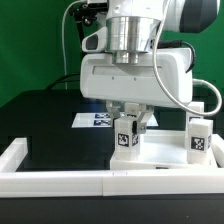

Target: Assemble square table

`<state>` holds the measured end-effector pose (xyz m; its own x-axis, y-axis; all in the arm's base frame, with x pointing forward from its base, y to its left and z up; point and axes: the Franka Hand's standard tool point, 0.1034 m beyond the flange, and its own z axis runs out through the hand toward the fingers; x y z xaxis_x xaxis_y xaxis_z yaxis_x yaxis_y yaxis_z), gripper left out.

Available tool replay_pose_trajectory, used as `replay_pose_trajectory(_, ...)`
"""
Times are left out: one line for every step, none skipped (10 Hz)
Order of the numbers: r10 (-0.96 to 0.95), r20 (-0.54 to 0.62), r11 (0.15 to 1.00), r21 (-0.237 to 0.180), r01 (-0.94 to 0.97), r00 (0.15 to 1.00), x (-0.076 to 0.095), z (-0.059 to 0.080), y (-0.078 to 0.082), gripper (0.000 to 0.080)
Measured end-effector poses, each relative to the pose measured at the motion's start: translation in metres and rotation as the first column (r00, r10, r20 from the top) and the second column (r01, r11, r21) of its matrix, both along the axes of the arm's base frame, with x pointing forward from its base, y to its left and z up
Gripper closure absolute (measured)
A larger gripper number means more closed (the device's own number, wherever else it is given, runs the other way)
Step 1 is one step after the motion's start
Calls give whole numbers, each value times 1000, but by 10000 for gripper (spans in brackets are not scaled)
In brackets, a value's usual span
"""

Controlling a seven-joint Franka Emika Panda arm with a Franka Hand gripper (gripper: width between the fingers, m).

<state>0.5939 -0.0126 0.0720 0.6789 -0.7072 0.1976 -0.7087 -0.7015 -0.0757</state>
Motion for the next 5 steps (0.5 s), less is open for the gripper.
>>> replay_pose_trajectory(-17, -3, 1000, 1, 17, 1000, -1, 0, -1, 479)
replay_pose_trajectory(-9, -4, 1000, -1, 9, 1000, -1, 0, -1, 476)
replay_pose_trajectory(-7, -4, 1000, -1, 7, 1000, -1, 0, -1, 368)
replay_pose_trajectory(-6, -3, 1000, 0, 6, 1000, -2, 0, 0, 368)
replay_pose_trajectory(-4, -5, 1000, 6, 4, 1000, -6, 2, 4, 236)
